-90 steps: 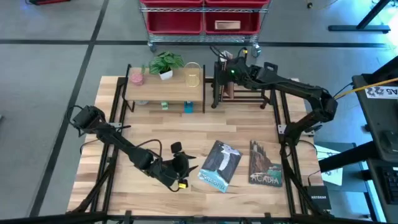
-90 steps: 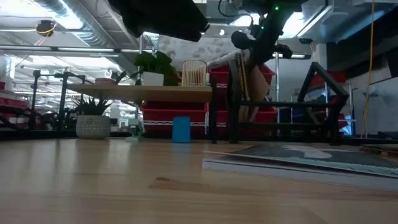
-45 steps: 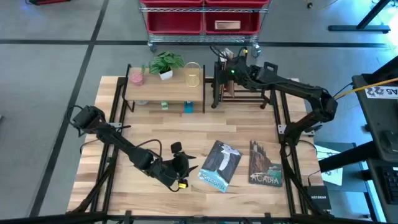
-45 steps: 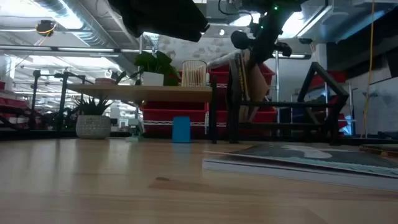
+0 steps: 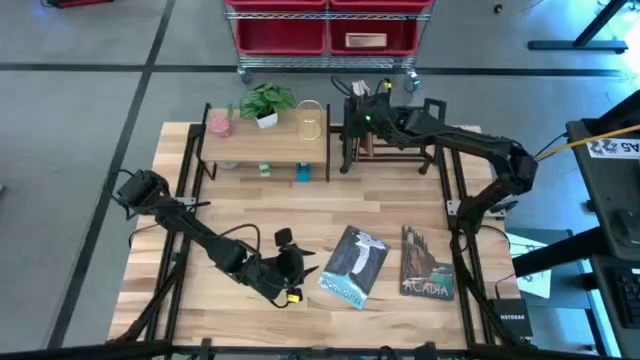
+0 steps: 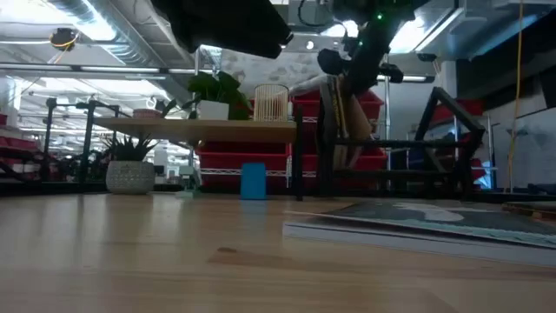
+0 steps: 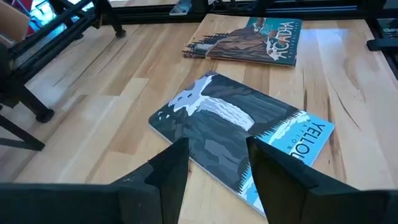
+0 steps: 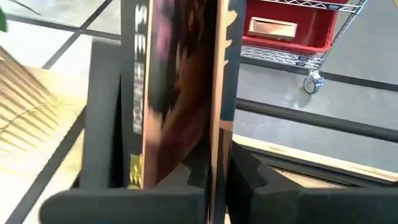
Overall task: Stock shelves
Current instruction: Put the brown blue book on the bookshelf
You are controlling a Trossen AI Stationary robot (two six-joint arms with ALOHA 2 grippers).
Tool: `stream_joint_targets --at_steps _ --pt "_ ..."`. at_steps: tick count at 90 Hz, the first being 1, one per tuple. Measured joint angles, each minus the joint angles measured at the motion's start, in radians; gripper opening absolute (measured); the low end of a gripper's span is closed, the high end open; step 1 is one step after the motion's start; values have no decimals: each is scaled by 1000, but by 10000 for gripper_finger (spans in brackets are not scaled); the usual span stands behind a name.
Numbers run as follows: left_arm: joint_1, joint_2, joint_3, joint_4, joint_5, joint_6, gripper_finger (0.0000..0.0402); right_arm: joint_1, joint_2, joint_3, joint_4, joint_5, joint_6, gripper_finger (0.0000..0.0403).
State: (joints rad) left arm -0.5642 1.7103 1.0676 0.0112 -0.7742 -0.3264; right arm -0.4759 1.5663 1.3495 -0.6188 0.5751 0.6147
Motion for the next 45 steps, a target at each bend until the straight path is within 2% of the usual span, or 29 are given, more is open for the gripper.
stream_joint_targets --at_steps 27,45 --pt "0 0 0 0 0 0 153 13 0 0 -9 0 -11 10" --pt "0 0 0 0 0 0 153 25 -8 -3 -17 -13 -22 51"
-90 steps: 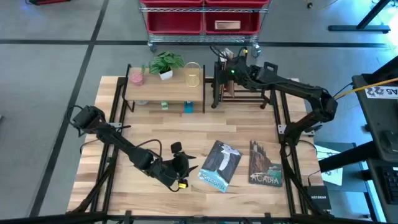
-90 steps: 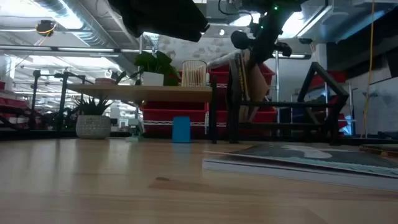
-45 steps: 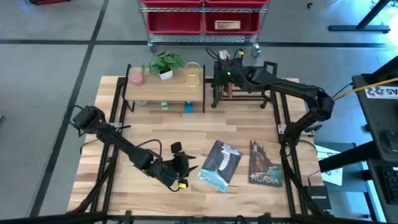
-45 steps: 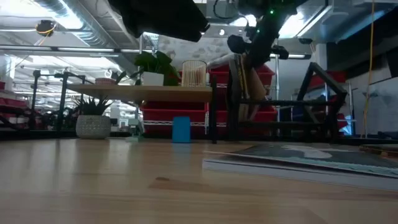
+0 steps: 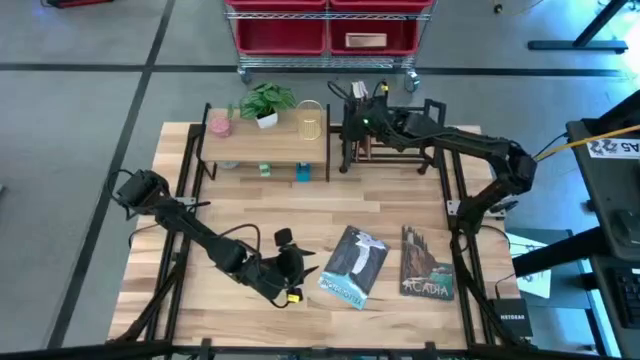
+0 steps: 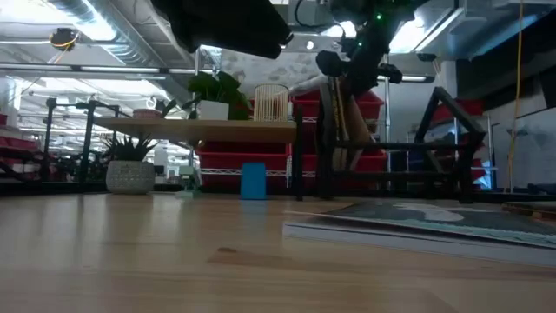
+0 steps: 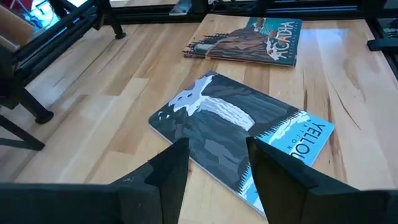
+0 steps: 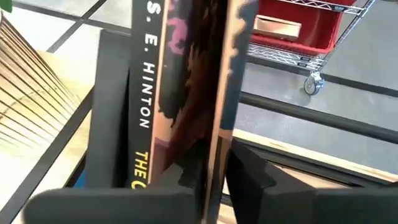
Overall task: Stock shelves
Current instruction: Put the brown blue book on the bookshelf, then put the light blue book on the bookshelf
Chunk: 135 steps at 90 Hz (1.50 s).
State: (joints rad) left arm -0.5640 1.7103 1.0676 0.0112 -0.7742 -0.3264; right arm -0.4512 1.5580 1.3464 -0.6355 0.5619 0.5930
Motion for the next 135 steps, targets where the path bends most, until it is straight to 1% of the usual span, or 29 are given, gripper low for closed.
stream_joint_targets --at_steps 17,22,34,55,73,81,87,98,106,114,126,135 --pt "0 0 0 1 0 0 153 0 -19 0 -9 -36 1 98" --pt "0 0 0 1 0 0 153 -1 -28 0 -23 -62 1 108" --pt "0 0 0 6 0 0 153 0 -49 0 -39 -88 2 124" --pt "0 0 0 7 0 -4 153 1 -99 0 -62 -157 -2 131" --pt "0 0 0 7 0 -6 153 1 -135 0 -150 -184 -5 131" --pt "0 0 0 8 0 -6 153 8 -154 0 -215 -186 -26 131" --pt "0 0 0 7 0 -6 153 20 -175 0 -272 -163 -32 131" --pt "0 0 0 5 0 -7 153 53 -216 0 -333 -155 -76 131" --pt "0 0 0 4 0 -7 153 112 -249 0 -382 -163 -109 131" --pt "0 0 0 4 0 -6 153 214 -270 1 -448 -152 -119 131" --pt "0 0 0 3 0 -5 153 456 -259 1 -548 -83 -64 131" --pt "0 0 0 -2 0 -6 153 672 -225 -2 -562 -32 57 131"
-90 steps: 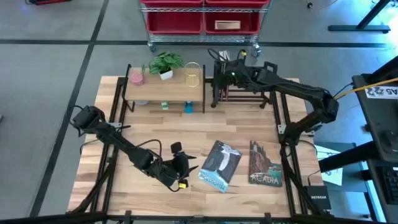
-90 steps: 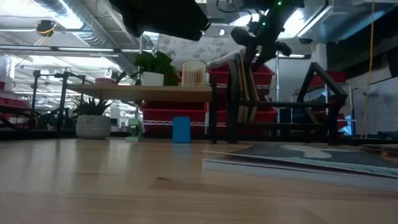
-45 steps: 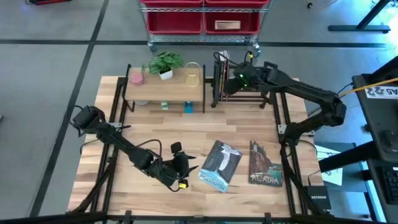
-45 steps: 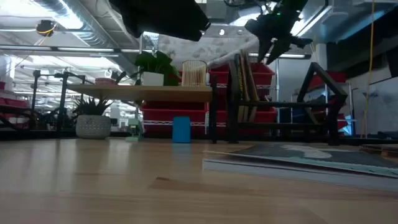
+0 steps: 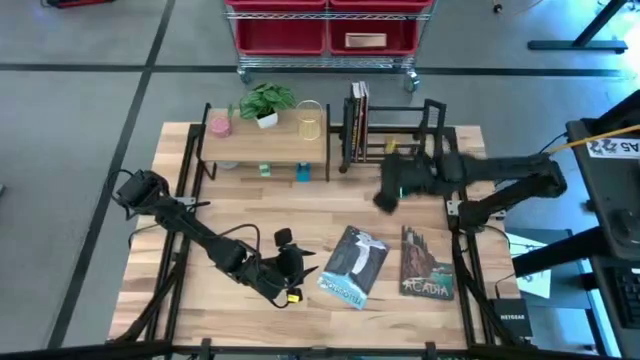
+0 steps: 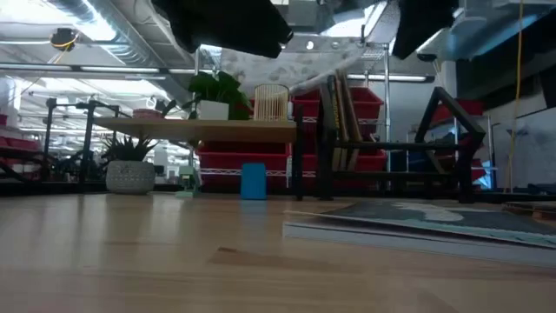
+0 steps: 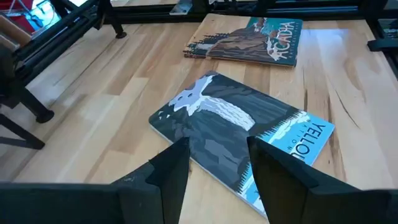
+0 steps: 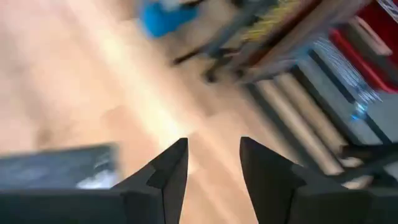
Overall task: Stock shelves
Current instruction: Put the light blue book on the bookshelf
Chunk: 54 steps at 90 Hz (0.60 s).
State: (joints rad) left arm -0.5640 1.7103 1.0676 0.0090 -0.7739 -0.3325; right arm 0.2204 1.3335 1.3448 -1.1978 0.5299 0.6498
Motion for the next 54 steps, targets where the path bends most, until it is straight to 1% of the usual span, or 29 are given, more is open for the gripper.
stream_joint_targets --at_steps 9,16,28,37,42,48,54 --pt "0 0 0 1 0 -1 153 209 34 -36 38 9 105 131" --pt "0 0 0 0 0 -6 153 348 60 -93 115 -4 166 131" --pt "10 8 0 14 22 -25 153 533 125 -213 306 -30 196 131" --pt "38 36 0 54 79 -25 153 621 201 -279 442 -100 128 131" --pt "62 55 0 80 119 -16 153 657 251 -297 476 -137 81 131" --pt "95 84 0 130 158 4 153 683 317 -299 499 -146 32 131" --pt "129 117 0 171 168 26 153 701 383 -298 526 -141 -41 131"
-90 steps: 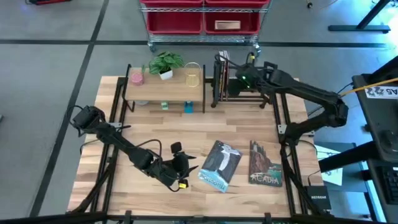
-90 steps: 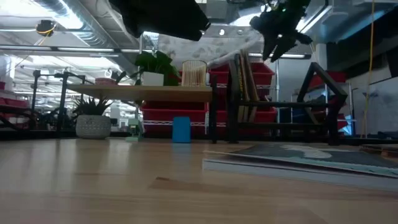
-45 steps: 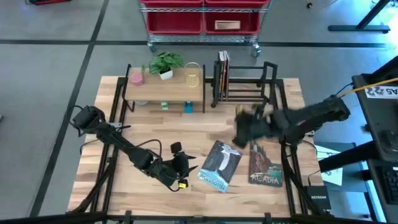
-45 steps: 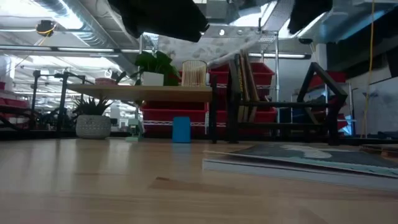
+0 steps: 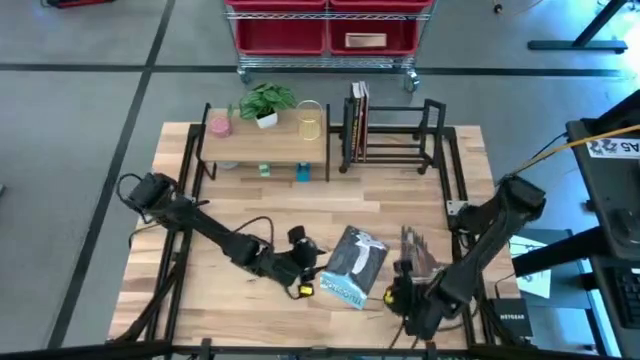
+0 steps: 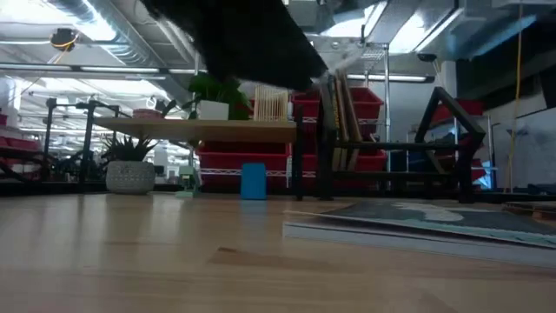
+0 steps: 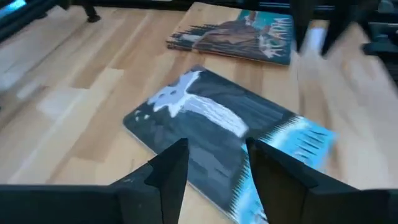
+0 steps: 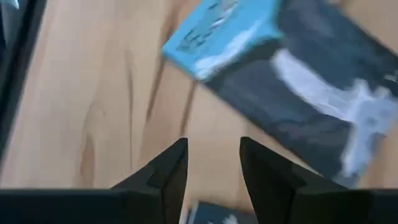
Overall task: Stock shelves
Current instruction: Put the light blue book on the bookshelf
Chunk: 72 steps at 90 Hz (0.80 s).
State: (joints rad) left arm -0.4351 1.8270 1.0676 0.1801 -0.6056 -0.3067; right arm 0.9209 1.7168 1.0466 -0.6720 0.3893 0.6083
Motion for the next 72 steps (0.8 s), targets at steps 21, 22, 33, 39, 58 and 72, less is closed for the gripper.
stream_joint_targets --at_steps 21,22,33,39,58,72 --pt "117 105 0 49 130 -34 153 -1 157 27 77 47 -233 131" --pt "121 110 0 50 138 -38 153 -1 160 29 77 53 -245 131" --pt "151 154 0 48 203 -76 153 1 174 46 77 114 -370 131" --pt "158 172 0 54 216 -86 153 1 173 58 73 153 -440 131" --pt "160 197 0 79 230 -92 153 -15 172 41 76 194 -586 177" --pt "159 197 0 93 232 -94 153 -18 172 -8 75 276 -628 243"
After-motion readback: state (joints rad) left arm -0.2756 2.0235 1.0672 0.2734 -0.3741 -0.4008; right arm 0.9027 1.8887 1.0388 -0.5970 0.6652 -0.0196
